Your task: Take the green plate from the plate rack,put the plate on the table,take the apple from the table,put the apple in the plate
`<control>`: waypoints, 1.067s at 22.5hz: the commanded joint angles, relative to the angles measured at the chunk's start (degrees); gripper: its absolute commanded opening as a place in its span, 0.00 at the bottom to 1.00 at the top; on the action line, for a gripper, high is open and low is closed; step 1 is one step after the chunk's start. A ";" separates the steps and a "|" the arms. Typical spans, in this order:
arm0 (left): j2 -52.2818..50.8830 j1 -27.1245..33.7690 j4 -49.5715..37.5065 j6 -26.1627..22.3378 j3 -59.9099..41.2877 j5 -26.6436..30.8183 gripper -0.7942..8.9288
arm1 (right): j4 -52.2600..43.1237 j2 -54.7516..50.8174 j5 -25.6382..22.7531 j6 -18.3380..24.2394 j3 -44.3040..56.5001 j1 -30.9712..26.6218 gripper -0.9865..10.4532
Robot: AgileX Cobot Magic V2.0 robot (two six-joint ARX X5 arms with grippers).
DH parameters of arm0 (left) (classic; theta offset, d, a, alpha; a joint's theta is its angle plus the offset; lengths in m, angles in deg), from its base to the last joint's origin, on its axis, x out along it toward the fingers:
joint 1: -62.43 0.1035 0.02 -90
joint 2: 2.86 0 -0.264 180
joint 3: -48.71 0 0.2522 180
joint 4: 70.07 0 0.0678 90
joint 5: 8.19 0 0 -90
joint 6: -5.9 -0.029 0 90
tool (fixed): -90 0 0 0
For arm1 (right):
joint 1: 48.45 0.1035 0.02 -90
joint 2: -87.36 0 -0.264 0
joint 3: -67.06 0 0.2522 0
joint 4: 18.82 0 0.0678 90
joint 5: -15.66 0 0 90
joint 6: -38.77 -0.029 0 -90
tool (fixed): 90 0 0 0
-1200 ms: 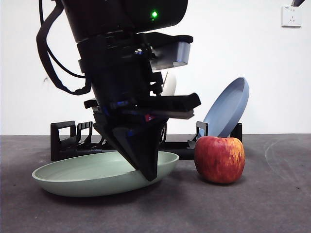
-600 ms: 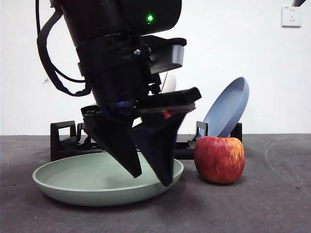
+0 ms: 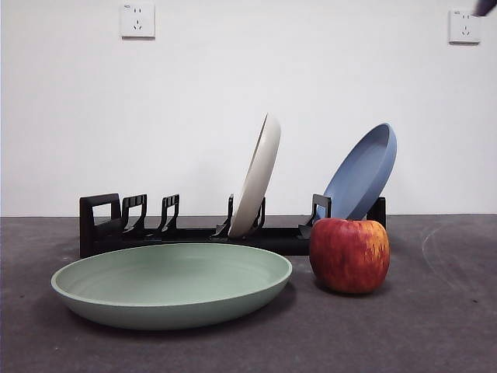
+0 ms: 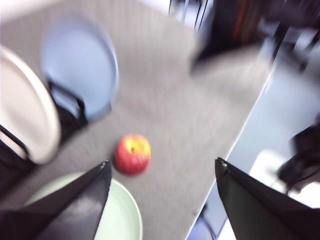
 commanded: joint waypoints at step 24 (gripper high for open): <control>-23.98 4.72 31.32 -4.92 2.86 7.45 0.44 | -28.96 -13.03 0.79 -7.74 38.03 0.13 0.72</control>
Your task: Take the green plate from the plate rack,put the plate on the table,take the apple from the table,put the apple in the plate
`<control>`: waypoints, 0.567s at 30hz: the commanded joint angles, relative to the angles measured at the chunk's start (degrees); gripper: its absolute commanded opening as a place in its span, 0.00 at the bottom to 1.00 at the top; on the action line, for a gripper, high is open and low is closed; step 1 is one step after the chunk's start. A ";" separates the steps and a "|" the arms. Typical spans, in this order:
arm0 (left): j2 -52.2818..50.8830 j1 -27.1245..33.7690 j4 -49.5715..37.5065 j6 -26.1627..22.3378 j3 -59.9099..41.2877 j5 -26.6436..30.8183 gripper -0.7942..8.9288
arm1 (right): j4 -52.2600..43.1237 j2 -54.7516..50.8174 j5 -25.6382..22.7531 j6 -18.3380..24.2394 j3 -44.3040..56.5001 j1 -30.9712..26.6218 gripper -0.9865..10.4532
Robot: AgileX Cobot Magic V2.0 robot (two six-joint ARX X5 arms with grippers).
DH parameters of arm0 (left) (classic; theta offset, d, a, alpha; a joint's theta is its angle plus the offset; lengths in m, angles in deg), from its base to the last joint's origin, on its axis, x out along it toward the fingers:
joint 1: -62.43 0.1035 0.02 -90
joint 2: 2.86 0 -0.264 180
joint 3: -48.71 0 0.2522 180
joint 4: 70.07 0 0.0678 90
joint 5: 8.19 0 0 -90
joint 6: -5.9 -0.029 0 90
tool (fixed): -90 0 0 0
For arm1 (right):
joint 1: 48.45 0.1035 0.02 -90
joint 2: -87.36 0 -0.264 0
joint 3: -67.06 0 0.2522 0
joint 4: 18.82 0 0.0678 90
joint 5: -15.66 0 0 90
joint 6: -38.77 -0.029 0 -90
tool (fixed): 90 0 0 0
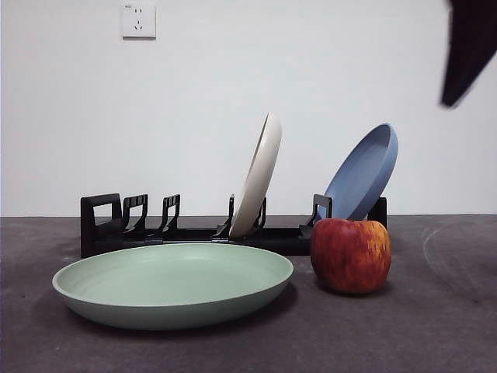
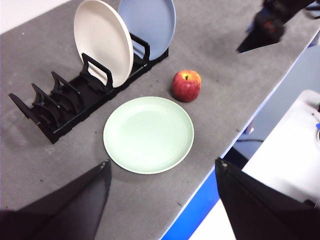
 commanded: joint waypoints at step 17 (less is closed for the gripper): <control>-15.50 -2.67 -0.17 6.62 -22.23 -0.46 0.44 | -17.25 26.27 -4.90 -4.92 -8.92 12.52 0.71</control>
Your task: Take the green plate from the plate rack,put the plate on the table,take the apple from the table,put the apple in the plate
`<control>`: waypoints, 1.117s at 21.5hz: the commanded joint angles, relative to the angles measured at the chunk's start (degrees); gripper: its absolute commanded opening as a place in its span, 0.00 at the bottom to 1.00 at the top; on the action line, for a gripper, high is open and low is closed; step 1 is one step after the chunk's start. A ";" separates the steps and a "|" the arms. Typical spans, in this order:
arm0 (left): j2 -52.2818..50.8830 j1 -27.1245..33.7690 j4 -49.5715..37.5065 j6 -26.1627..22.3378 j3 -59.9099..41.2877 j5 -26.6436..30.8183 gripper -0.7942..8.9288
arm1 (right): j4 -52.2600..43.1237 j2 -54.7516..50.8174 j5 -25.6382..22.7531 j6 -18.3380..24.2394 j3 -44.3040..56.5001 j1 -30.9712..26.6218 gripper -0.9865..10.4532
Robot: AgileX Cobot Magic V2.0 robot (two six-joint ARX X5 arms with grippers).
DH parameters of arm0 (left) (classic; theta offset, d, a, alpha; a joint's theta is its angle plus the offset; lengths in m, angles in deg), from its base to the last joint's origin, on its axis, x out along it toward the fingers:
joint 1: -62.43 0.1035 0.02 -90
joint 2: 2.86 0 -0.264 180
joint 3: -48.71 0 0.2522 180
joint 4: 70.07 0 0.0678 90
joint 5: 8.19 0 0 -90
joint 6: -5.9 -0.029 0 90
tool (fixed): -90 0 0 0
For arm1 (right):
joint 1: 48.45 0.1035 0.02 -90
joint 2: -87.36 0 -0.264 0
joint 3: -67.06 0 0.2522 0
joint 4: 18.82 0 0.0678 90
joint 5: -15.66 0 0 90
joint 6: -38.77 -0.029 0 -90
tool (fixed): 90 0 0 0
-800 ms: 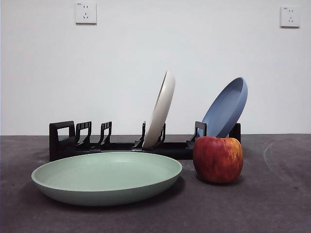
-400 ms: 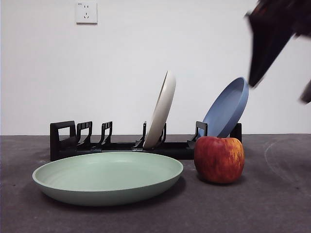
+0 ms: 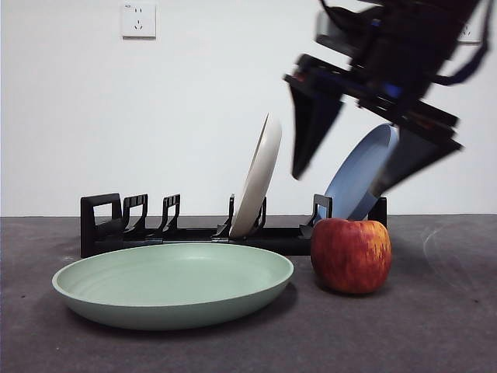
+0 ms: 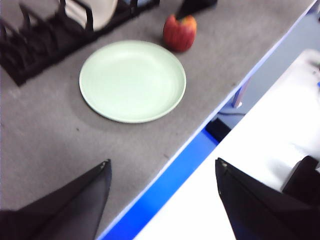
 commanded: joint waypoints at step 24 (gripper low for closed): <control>-0.33 -0.28 -0.59 1.99 -1.29 1.53 0.44 | 11.93 13.27 -7.21 1.79 -7.50 1.36 0.12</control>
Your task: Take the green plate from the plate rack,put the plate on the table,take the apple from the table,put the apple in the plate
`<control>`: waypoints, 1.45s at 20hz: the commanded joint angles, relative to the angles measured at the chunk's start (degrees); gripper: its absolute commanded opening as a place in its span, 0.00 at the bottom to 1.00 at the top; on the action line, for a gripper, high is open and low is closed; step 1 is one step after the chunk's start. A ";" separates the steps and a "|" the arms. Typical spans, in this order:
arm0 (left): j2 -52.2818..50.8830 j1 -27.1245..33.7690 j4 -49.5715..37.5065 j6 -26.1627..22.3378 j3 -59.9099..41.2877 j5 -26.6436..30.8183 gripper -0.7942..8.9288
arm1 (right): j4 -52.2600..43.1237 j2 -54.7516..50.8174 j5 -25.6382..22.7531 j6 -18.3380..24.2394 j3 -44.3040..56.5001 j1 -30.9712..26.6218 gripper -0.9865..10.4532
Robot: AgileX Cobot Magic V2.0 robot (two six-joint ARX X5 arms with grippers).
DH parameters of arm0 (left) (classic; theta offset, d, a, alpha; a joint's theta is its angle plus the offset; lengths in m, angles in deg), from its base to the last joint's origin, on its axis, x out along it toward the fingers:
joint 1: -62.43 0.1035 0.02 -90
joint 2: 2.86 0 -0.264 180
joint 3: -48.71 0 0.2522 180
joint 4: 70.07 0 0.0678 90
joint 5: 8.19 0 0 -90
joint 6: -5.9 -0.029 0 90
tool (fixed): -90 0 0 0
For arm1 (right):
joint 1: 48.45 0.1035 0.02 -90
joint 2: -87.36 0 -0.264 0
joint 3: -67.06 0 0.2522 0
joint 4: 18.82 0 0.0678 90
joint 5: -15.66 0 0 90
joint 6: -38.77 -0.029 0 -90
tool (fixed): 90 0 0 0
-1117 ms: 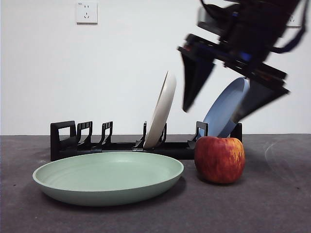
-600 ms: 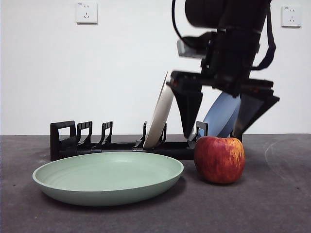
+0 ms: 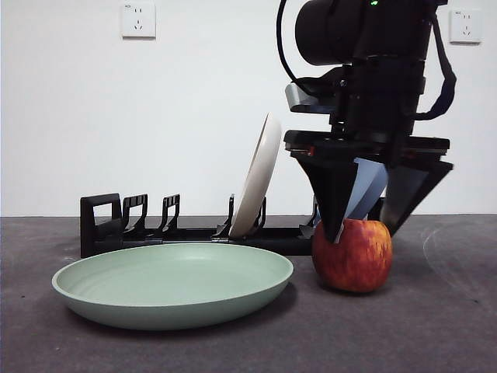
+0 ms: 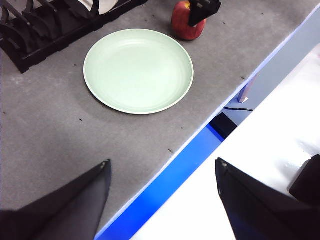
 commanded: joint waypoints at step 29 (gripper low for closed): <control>-0.28 -0.11 -0.92 1.16 -0.17 0.15 0.44 | -4.00 8.20 4.13 1.66 -19.78 18.51 0.08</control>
